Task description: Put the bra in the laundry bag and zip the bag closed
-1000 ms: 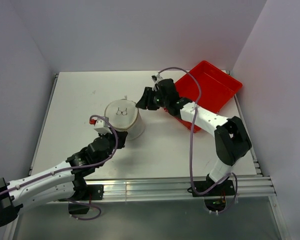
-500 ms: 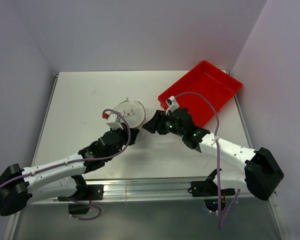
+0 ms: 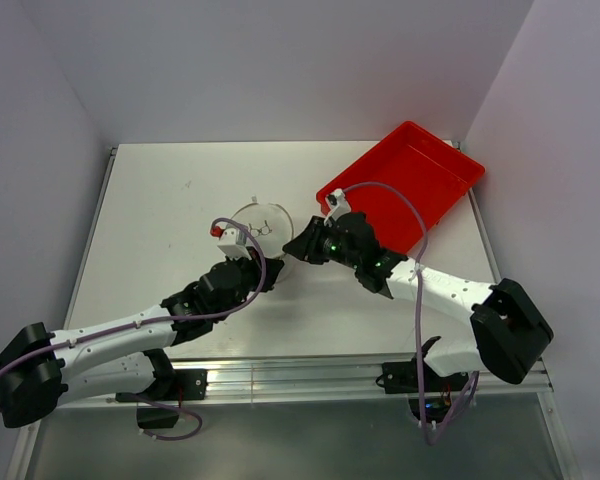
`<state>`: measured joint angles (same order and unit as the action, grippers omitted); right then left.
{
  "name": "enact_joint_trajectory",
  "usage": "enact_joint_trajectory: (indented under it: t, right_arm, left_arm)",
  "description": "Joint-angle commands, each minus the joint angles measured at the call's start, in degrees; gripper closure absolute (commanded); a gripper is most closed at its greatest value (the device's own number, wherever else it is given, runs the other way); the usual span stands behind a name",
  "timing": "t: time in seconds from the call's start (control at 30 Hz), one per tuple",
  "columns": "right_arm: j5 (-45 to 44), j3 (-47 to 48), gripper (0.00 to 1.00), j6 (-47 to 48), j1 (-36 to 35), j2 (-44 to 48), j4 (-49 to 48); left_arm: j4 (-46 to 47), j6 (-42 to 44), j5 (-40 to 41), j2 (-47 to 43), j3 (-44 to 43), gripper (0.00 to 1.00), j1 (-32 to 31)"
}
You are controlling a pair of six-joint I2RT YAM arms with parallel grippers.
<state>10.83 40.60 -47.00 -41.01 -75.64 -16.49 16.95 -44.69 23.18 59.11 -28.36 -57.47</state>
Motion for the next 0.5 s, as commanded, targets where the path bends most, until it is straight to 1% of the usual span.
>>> enact_joint_trajectory:
  t: [0.0,0.03,0.13,0.27,0.33,0.47]
  right_arm:
    - [-2.30,2.82,0.78,-0.11,-0.38,0.14,-1.88]
    - [-2.65,3.25,0.87,0.15,-0.29,0.14,-1.01]
    - [-3.88,4.48,1.00,1.47,0.14,0.40,1.10]
    - [-3.71,6.07,1.00,4.02,2.78,0.05,2.87]
    - [-3.10,7.90,1.00,5.42,4.97,-1.18,4.01]
    - [-1.08,12.30,1.00,8.15,8.05,-6.26,5.77]
  left_arm:
    - [3.18,-0.05,-0.59,-0.84,-1.44,1.00,-0.45]
    - [2.92,0.12,-0.42,-1.01,-1.44,1.00,-0.45]
    - [1.51,0.39,0.46,-2.07,-0.91,1.00,-0.45]
    - [-2.17,1.27,2.74,-5.75,0.49,1.00,-0.45]
    - [-5.78,1.36,4.85,-7.51,1.11,1.00,-0.45]
    - [-11.66,1.01,8.02,-14.10,3.13,1.00,-0.45]
